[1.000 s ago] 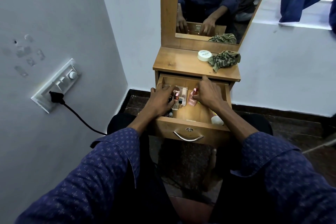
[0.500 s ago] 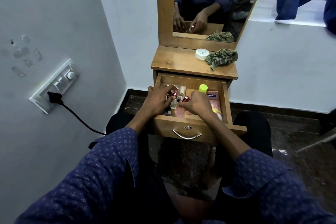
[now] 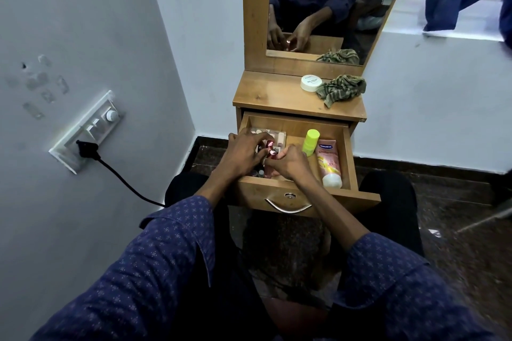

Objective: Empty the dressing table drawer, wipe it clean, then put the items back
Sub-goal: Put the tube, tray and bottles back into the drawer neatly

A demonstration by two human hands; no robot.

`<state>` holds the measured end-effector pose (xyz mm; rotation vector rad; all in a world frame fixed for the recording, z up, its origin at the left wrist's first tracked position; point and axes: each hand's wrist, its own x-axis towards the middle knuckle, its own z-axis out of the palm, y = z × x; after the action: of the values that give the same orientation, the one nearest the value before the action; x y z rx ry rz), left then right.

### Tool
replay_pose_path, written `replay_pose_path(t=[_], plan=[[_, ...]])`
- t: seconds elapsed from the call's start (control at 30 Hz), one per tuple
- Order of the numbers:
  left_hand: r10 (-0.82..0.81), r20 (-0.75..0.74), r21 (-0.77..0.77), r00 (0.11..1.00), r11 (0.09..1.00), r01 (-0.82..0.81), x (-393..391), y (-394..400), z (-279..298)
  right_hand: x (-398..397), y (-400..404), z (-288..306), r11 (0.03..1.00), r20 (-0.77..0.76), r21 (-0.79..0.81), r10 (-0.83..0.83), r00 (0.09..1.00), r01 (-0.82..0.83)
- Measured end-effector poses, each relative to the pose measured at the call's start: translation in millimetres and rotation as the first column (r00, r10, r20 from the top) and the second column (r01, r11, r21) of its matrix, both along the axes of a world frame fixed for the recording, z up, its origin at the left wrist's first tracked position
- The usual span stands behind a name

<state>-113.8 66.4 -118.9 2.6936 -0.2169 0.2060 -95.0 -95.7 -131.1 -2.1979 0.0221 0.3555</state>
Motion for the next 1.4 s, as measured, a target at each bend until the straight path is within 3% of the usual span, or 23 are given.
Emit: replay_pose_path(t=[0.1,0.23,0.77,0.87,0.97,1.1,1.17,1.27,1.4], plan=[[0.005,-0.013,0.016,1.0,1.0,-0.004,1.2,0.0,-0.6,16.2,-5.1,-17.5,0.997,-0.089,0.075,0.038,0.995,-0.032],[-0.003,-0.019,0.016,1.0,1.0,0.003,1.6,0.5,-2.1,-0.7,-5.3,15.4,0.998,-0.117,0.046,0.056,0.992,-0.051],[-0.003,-0.047,0.025,0.999,1.0,0.004,3.1,0.7,-4.7,12.8,-24.6,3.4,0.969,-0.144,0.192,0.187,0.972,-0.157],[-0.004,-0.054,0.019,0.999,1.0,0.005,3.2,1.1,-5.0,14.8,-31.6,12.4,0.961,-0.123,0.252,0.145,0.982,-0.111],[-0.009,-0.065,0.016,0.998,1.0,0.01,4.7,2.0,-6.8,18.4,-45.6,25.8,0.99,0.092,0.123,0.06,0.994,-0.071],[-0.011,-0.073,0.009,0.997,1.0,0.011,6.2,2.3,-8.7,30.0,-75.6,36.6,0.97,0.523,-0.214,0.015,0.852,0.114],[-0.012,-0.078,0.012,0.997,1.0,0.013,6.3,2.3,-9.4,38.1,-87.0,38.8,0.94,0.549,-0.308,0.047,0.834,0.149],[-0.007,-0.07,0.005,0.998,1.0,0.007,6.7,3.0,-10.1,46.5,-95.1,35.8,0.905,0.463,-0.42,0.147,0.874,0.071],[-0.005,-0.066,0.0,0.998,1.0,0.005,5.7,1.9,-8.9,46.8,-94.3,29.4,0.901,0.441,-0.435,0.211,0.872,0.002]])
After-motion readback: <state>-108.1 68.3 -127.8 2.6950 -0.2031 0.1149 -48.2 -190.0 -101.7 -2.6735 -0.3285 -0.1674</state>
